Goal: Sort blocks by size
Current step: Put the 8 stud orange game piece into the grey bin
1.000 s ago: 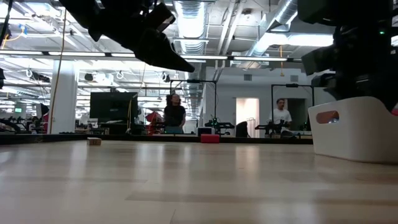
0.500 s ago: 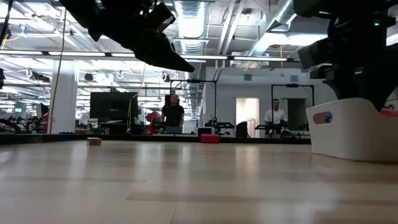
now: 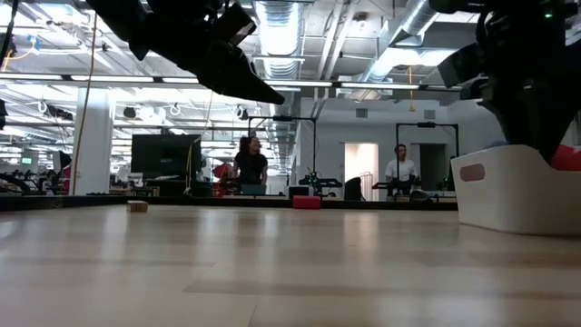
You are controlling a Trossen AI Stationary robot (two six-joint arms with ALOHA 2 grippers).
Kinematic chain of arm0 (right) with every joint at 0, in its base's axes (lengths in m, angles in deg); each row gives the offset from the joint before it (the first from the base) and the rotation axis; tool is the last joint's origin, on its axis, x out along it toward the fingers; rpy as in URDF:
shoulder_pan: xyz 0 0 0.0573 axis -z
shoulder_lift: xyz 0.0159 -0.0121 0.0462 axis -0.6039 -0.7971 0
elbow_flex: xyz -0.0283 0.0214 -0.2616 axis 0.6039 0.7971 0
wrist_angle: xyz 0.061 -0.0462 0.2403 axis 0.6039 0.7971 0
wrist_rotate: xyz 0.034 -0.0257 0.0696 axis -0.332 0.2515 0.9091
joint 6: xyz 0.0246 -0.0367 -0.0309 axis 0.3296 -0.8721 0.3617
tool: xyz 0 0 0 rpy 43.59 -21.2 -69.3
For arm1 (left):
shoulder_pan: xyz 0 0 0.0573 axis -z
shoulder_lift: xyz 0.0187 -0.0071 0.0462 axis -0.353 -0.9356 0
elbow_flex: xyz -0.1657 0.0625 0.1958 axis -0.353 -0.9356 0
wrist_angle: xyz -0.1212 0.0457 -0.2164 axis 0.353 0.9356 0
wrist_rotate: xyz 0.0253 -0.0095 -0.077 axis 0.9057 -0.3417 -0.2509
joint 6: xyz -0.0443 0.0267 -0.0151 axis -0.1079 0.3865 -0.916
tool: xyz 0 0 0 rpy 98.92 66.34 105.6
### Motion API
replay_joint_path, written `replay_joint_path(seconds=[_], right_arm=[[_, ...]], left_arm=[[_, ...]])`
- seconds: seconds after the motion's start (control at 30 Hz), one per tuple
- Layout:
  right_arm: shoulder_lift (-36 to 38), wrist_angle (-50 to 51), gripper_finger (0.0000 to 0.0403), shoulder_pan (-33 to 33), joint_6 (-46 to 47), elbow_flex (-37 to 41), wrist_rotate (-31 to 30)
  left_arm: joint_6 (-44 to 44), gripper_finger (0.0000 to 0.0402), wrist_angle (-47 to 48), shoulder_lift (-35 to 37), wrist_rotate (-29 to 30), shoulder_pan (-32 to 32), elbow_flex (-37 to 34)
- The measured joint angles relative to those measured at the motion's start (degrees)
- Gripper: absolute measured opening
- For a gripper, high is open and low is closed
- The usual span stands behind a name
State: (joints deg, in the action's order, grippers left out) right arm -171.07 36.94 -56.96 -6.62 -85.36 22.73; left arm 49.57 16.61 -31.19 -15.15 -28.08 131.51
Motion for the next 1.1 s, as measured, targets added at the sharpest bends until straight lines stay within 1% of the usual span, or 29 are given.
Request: replay_joint_path(seconds=[0.1,0.2,0.27,0.37,0.53,0.6,0.73,0.8,0.9,1.0,1.1], right_arm=[[0.0,2.9,0.0161,0.0,2.8,0.0,2.4],[0.0,3.3,0.0161,0.1,2.9,-0.4,6.9],[0.1,5.4,0.0161,0.1,4.2,-1.5,6.8],[1.2,5.5,0.0161,-0.5,4.8,-2.4,5.2],[3.5,5.4,0.0161,-0.3,7.6,-2.6,3.9],[4.4,5.4,0.0161,-0.6,9.7,-2.6,2.5],[5.3,4.9,0.0161,-2.5,14.1,-2.6,-3.2],[5.3,5.0,0.0161,-4.0,16.0,-2.6,-5.0],[5.2,4.8,0.0161,-6.0,19.2,-2.6,-5.3],[5.2,4.9,0.0161,-7.9,22.6,-2.6,-5.7],[5.2,4.9,0.0162,-9.8,26.3,-2.6,-8.7]], left_arm=[[-0.1,0.0132,0.1,0.0,0.0,0.0,0.0],[-0.1,0.0132,0.0,0.0,0.0,0.0,0.0],[-1.2,0.0132,0.0,0.0,0.0,0.0,0.0],[-3.2,0.0132,-0.8,-0.1,-1.5,0.0,0.0],[-6.0,0.0132,-5.3,-4.2,-8.8,0.0,0.1],[-8.8,0.0132,-10.2,-7.1,-11.7,0.2,0.1],[-17.5,0.0132,-24.8,-15.3,-16.3,1.3,0.4],[-20.7,0.0132,-28.7,-19.2,-17.8,2.0,2.2],[-24.0,0.0132,-29.4,-23.0,-19.0,2.5,6.7],[-26.0,0.0134,-26.9,-25.8,-19.6,3.1,11.7],[-28.7,0.0145,-25.0,-28.5,-20.0,3.6,16.2]])
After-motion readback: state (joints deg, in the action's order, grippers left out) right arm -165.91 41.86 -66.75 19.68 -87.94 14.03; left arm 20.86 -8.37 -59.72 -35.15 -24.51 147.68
